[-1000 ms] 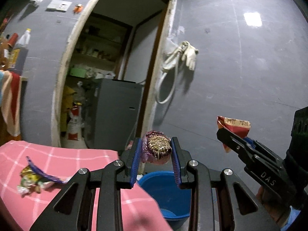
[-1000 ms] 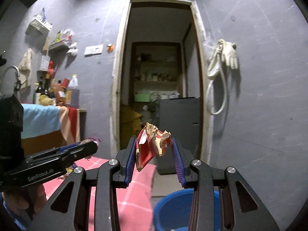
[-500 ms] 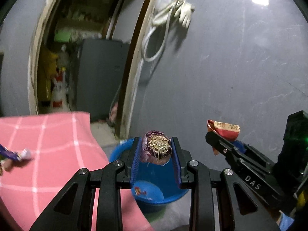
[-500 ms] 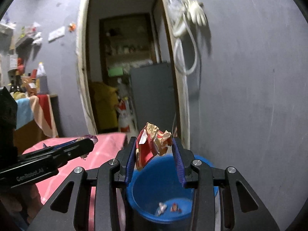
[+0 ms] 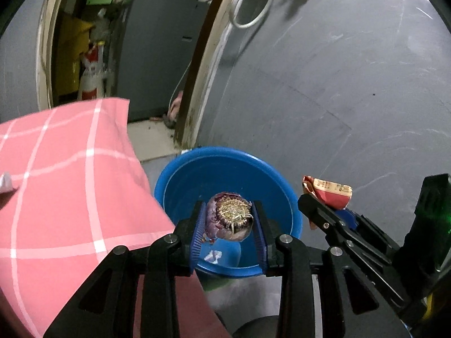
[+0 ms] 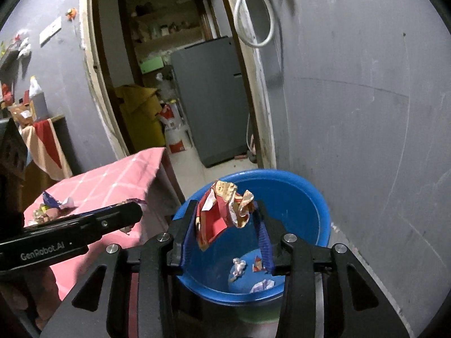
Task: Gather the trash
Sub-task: 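Carry both wrappers to the blue bucket and open both tools to drop them, then move both open tools back over the wrapper pile on the cloth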
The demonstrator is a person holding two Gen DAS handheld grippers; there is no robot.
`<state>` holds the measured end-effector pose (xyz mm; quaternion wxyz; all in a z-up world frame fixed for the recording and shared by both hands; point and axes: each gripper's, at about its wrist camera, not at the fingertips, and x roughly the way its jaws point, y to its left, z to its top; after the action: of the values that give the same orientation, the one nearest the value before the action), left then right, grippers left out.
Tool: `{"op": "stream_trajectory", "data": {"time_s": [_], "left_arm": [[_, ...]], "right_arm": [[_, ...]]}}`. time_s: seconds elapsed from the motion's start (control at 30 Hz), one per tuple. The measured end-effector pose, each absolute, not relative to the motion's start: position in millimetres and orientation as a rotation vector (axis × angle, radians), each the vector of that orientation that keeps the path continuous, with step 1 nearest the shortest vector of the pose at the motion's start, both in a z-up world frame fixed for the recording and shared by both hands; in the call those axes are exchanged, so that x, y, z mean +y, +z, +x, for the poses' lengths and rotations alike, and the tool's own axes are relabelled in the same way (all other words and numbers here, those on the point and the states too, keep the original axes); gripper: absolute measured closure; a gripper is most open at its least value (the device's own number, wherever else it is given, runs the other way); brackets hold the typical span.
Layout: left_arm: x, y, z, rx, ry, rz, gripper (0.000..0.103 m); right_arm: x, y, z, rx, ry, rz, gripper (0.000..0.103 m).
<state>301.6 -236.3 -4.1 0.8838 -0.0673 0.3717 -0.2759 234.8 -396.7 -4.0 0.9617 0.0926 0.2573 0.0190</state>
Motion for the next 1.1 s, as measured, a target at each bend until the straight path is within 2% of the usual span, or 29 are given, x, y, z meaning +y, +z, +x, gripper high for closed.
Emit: {"op": "stream_trajectory", "data": {"time_s": [0.1,0.2,0.33,0.57,0.63,0.7,0.8,0.9,0.97,1.1], "left_arm": [[-236.1,-9.8,305.5,0.805,-0.573,-0.155,0.069],[-233.6,-10.4,307.1,0.812,-0.562,-0.159,0.063],[-229.0,-6.7,304.4,0.801,-0.555,-0.169,0.062],[-204.8,15.2,280.7,0.684,-0.528,-0.204,0.045],[-193.3,24.3,272.8,0.636,-0.516,-0.215,0.040],[-182.9,32.6,265.8,0.595,-0.502,-0.222,0.030],[-161.1,48.4,252.2,0.521,-0.477,-0.244,0.018],[-139.5,63.8,237.8,0.450,-0.435,-0.264,0.006],[-123.4,73.2,227.5,0.399,-0.408,-0.276,0.005],[-94.0,89.9,211.0,0.336,-0.351,-0.281,0.003]], "right_arm": [[-400.2,-6.8,236.8,0.533,0.036,0.203,0.058],[-403.7,-9.2,236.1,0.539,0.033,0.211,0.057],[-405.4,-7.2,235.2,0.538,0.028,0.221,0.054],[-399.7,12.8,222.4,0.476,0.030,0.203,0.046],[-394.9,21.8,216.3,0.448,0.036,0.191,0.033],[-388.1,33.1,209.8,0.415,0.048,0.177,0.027],[-376.1,49.3,203.0,0.376,0.070,0.148,0.023],[-362.4,63.7,195.2,0.334,0.094,0.125,0.011],[-354.2,71.2,190.3,0.306,0.113,0.119,0.001],[-334.1,83.9,180.4,0.247,0.161,0.119,0.000]]}}
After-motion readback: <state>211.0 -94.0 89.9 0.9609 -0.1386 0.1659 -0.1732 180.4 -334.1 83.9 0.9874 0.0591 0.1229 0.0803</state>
